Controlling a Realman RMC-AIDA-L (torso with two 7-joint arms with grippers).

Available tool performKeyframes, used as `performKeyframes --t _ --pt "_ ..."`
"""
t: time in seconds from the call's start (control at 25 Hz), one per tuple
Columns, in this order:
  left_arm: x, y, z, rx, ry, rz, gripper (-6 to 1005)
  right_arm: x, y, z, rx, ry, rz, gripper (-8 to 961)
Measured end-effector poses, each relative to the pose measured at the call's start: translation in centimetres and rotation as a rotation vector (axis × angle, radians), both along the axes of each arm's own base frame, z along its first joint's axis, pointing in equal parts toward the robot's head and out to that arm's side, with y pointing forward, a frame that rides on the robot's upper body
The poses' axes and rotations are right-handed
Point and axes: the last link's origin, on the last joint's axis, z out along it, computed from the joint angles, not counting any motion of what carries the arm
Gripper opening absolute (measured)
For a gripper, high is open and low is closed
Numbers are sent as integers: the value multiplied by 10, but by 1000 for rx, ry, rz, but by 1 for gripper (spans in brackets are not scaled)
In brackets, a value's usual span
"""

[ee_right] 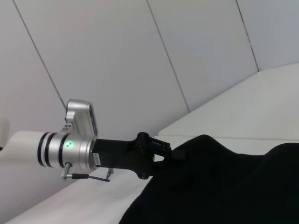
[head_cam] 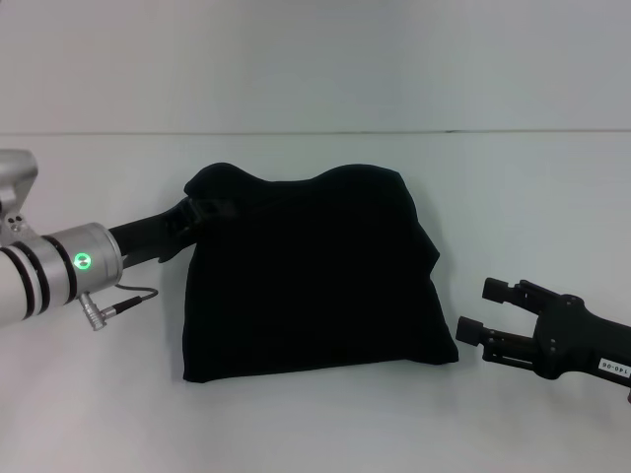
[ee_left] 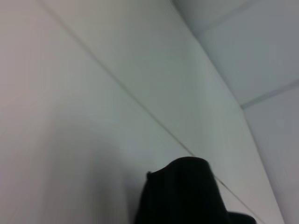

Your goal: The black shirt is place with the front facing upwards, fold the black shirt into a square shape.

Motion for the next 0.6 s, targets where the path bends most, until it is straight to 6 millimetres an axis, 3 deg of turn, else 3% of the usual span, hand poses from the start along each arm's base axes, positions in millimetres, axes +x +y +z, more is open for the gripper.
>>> performKeyframes --t 0.08,0.2,0.4,0.6 --pt "3 0 1 -3 26 -56 105 0 1 0 11 -11 4 941" --pt "2 1 10 5 50 -102 335 0 3 -2 42 -30 25 941" --pt "-8 -1 40 44 93 -177 549 -1 6 -3 150 -67 78 942" --pt "-5 -13 73 121 154 -398 648 -7 8 -7 243 -88 139 942"
